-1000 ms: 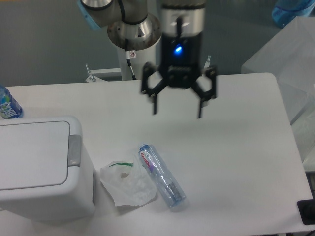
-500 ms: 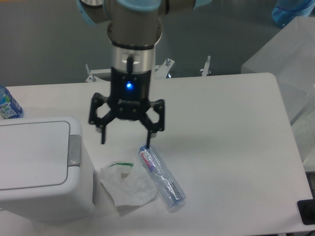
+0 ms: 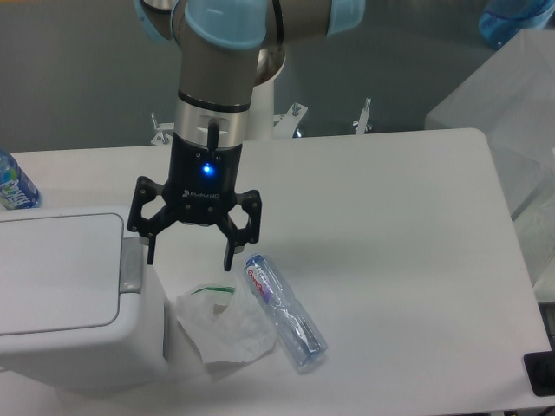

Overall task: Open the trash can
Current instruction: 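Move the open gripper down toward the trash bin lid's edge, then push the gripper finger against the lid edge to swing it open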

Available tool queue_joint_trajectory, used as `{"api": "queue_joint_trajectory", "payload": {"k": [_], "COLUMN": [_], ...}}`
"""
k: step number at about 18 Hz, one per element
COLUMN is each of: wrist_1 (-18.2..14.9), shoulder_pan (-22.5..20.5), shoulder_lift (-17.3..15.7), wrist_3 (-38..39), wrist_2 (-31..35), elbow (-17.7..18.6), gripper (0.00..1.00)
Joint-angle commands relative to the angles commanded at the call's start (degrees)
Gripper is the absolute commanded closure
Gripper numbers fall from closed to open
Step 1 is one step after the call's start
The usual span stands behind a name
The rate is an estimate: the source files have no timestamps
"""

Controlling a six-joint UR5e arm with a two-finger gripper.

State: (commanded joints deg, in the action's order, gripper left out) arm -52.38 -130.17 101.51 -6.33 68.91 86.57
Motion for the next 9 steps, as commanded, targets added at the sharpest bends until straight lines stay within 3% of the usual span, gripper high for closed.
{"api": "queue_joint_trajectory", "payload": {"k": [9], "wrist_1": [0.09], "shoulder_pan": [0.88], "shoulder_lift": [0.88], "wrist_3": [0.18], "wrist_2": [0.00], "elbow": [0.09], "gripper": [0.00]}}
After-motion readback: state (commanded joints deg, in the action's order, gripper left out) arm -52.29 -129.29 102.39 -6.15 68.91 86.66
